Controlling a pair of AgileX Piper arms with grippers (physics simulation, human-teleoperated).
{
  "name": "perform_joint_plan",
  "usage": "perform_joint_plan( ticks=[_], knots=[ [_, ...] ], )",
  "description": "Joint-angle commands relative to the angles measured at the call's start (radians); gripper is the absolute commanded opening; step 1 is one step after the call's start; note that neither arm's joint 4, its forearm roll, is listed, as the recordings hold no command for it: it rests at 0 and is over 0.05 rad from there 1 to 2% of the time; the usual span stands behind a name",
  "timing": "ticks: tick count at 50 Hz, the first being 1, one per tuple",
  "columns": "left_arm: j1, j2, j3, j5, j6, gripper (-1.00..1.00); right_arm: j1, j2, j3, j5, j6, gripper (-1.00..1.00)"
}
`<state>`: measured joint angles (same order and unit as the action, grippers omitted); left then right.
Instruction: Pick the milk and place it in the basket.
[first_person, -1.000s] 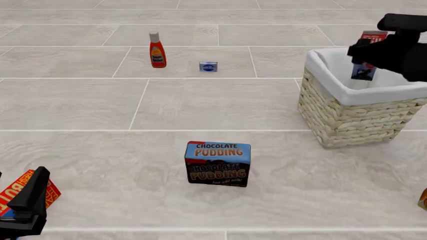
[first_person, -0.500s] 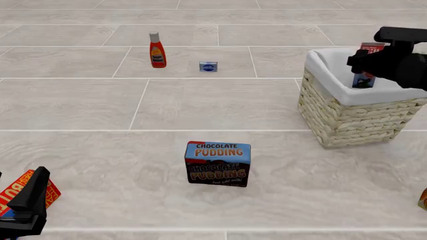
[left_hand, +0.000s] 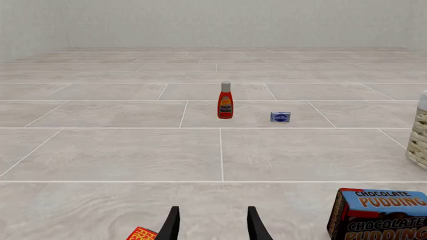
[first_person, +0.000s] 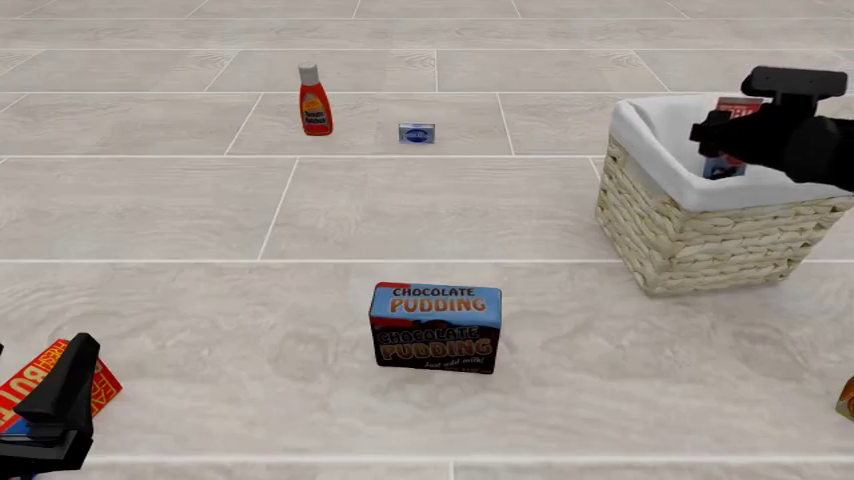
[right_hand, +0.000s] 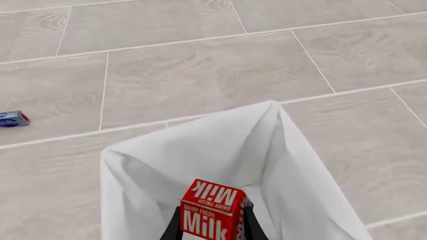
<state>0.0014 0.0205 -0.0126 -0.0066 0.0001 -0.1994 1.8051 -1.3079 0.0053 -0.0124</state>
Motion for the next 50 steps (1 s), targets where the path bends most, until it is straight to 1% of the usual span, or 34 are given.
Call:
perform_joint_plan(
  ticks=[1, 22, 29, 30, 50],
  knots=[
    [0.0, 0.0, 0.0, 0.0, 0.0, 1.0, 0.0, 0.008, -0.027, -0.006, 0.02, -1.0],
    [0.0, 0.0, 0.0, 0.0, 0.0, 1.0, -0.003, 0.02, -0.03, -0.008, 0.018, -1.0],
    [0.0, 0.0, 0.0, 0.0, 0.0, 1.0, 0.0, 0.023, -0.035, -0.004, 0.028, -1.0],
    [0.0, 0.0, 0.0, 0.0, 0.0, 1.0, -0.002, 0.022, -0.033, -0.008, 0.023, 1.0],
    [0.0, 0.0, 0.0, 0.0, 0.0, 1.0, -0.001, 0.008, -0.025, -0.003, 0.023, 1.0]
  ],
)
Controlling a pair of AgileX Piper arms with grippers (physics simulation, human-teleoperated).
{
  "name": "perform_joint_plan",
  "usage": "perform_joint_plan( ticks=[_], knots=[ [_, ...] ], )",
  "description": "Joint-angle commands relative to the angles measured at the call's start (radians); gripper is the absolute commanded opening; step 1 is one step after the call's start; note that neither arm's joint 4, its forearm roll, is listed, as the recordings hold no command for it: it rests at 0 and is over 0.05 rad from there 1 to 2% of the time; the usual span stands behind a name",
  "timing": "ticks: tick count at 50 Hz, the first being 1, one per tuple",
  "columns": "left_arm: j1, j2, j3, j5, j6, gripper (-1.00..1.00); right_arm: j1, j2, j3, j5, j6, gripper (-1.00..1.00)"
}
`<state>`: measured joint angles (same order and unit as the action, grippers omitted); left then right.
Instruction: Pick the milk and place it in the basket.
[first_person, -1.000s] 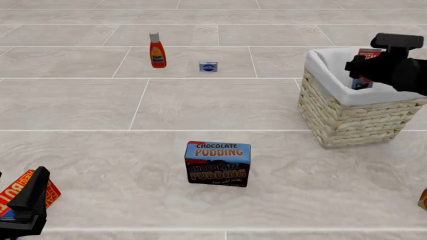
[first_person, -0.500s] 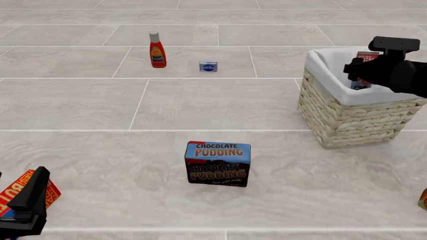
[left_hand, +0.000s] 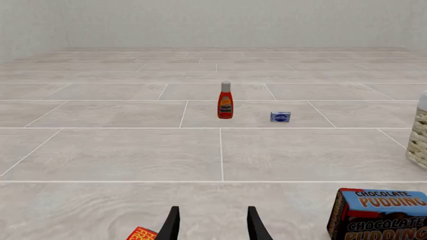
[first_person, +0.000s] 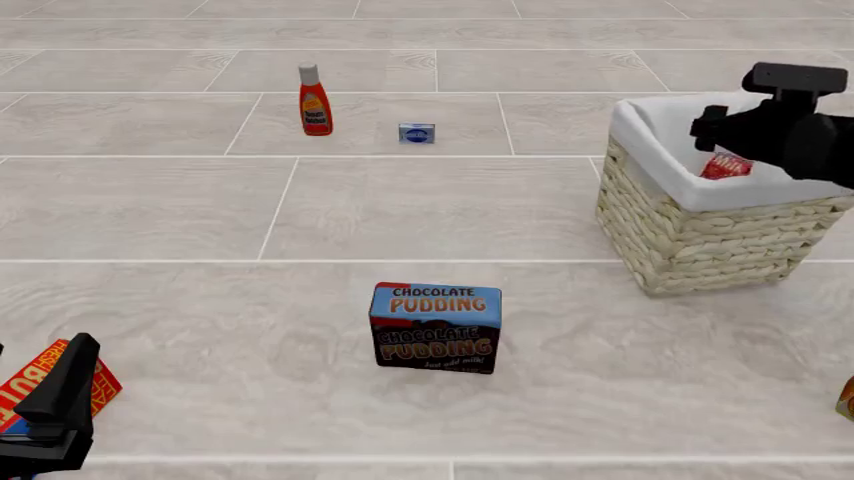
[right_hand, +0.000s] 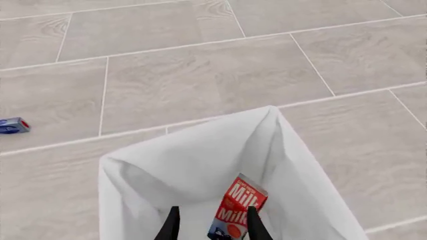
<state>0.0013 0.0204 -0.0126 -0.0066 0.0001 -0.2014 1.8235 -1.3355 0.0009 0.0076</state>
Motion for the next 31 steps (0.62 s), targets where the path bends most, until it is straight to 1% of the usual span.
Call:
perform_joint_plan(
  ticks=[1, 12, 31],
  knots=[
    [0.0, 0.0, 0.0, 0.0, 0.0, 1.0, 0.001, -0.011, 0.003, 0.001, 0.002, 1.0],
    [0.0, 0.0, 0.0, 0.0, 0.0, 1.0, 0.004, -0.041, 0.013, 0.004, -0.004, 1.0],
    [0.0, 0.0, 0.0, 0.0, 0.0, 1.0, 0.022, -0.183, 0.079, 0.008, -0.016, 1.0]
  ],
)
